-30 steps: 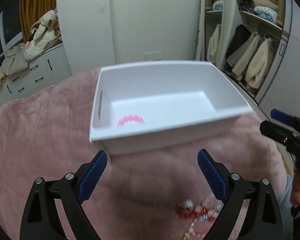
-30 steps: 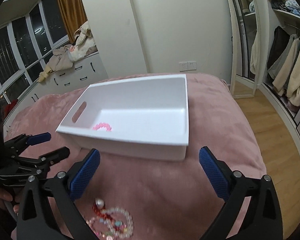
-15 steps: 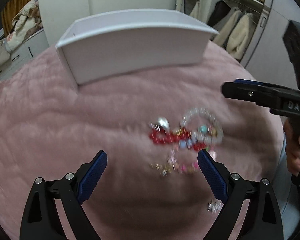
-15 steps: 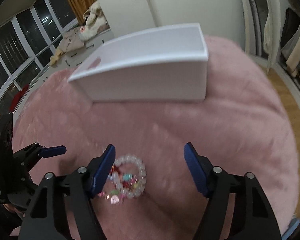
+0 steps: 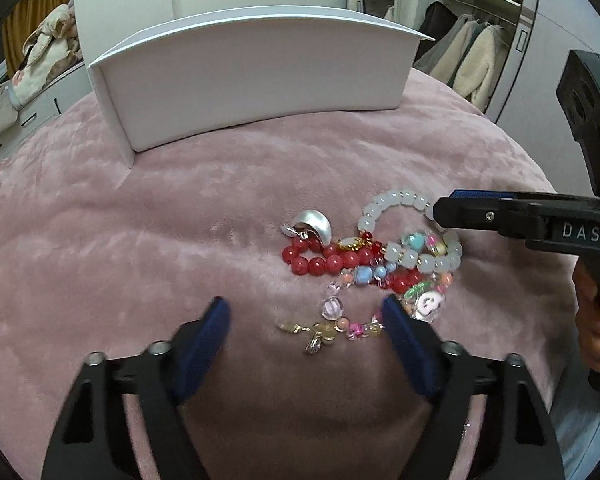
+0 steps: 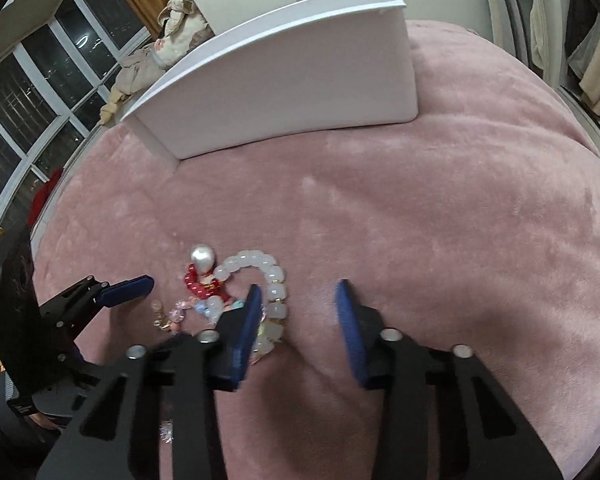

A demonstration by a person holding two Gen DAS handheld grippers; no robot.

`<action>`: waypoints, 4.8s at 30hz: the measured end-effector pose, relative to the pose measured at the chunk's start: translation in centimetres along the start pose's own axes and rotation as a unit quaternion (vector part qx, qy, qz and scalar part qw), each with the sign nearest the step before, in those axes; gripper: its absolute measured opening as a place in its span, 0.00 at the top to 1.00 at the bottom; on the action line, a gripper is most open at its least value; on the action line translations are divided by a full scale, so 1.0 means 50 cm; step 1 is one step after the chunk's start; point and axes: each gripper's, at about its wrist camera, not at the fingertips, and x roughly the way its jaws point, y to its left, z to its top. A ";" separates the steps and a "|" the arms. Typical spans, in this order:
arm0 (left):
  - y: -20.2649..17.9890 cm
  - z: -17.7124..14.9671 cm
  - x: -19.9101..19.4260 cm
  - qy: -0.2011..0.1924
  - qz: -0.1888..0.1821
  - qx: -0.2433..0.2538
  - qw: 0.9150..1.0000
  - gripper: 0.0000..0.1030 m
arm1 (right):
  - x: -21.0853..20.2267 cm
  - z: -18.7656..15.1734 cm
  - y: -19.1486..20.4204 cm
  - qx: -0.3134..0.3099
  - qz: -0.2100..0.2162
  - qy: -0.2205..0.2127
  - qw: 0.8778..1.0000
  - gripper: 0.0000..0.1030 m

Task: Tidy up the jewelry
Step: 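Move both tools back to the jewelry pile and close the left tool on the earring, then lift the earring with the left tool while the right tool grasps the white bead bracelet, then carry the earring and white bracelet into the bin and open both tools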

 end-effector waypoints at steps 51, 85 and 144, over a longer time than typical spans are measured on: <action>-0.071 -0.017 -0.087 -0.021 -0.014 0.051 0.998 0.77 | -0.068 0.010 -0.018 0.012 0.038 -0.055 0.998 0.94; -0.083 0.067 -0.108 -0.090 -0.028 0.041 0.995 0.76 | -0.201 0.060 0.022 -0.024 0.028 -0.169 0.985 0.90; 0.111 0.402 0.027 -0.158 0.015 -0.006 0.987 0.76 | -0.053 0.335 0.038 -0.044 -0.034 -0.178 0.982 0.90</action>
